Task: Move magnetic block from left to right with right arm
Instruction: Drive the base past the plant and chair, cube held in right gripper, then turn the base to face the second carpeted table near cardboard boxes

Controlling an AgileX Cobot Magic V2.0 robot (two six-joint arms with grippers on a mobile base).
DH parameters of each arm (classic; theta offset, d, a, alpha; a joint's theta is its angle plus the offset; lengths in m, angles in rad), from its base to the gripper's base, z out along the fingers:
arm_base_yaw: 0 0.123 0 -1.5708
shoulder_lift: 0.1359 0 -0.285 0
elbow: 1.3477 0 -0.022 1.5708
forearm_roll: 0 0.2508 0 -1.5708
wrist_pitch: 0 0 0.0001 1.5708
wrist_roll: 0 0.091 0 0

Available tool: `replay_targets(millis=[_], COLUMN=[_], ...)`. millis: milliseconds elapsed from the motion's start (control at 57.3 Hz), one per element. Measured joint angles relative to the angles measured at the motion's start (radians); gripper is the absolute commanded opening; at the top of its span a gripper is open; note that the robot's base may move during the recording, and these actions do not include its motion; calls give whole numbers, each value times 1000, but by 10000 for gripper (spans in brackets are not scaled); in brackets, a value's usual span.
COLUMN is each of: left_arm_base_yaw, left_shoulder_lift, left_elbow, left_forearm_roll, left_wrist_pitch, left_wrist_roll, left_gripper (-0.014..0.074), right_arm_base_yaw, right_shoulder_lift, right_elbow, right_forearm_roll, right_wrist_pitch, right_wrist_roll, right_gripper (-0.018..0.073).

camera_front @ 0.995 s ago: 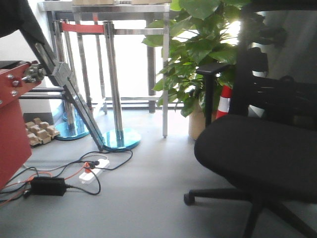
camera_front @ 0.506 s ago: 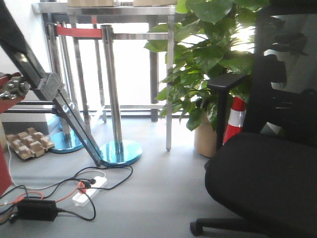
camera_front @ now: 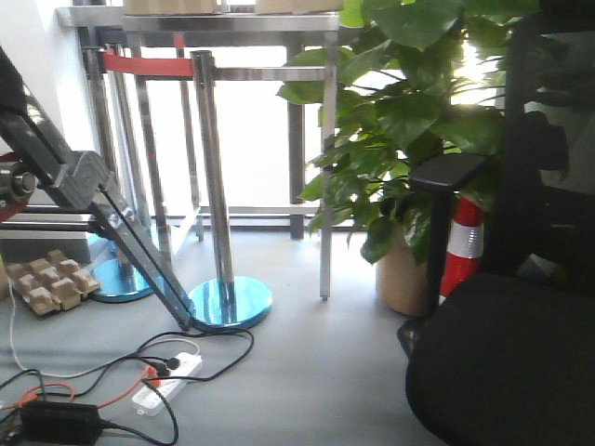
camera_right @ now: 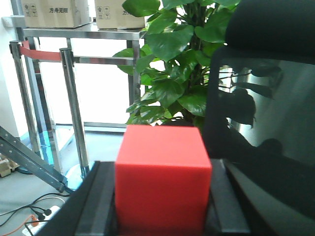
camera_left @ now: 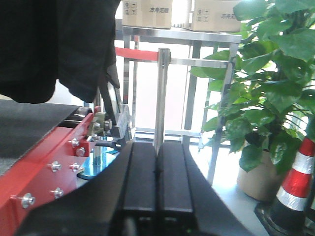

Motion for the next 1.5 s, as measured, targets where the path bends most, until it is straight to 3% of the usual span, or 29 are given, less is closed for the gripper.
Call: replay_targets(millis=[1502], left_arm_base_yaw=[0], left_shoulder_lift=[0], left_elbow=[0], left_forearm_roll=[0], left_wrist_pitch=[0], left_wrist_roll=[0], left_gripper=[-126], right_arm_base_yaw=[0], right_shoulder_lift=[0], right_elbow=[0], right_forearm_roll=[0], right_wrist_pitch=[0], right_wrist_roll=[0], right_gripper=[319])
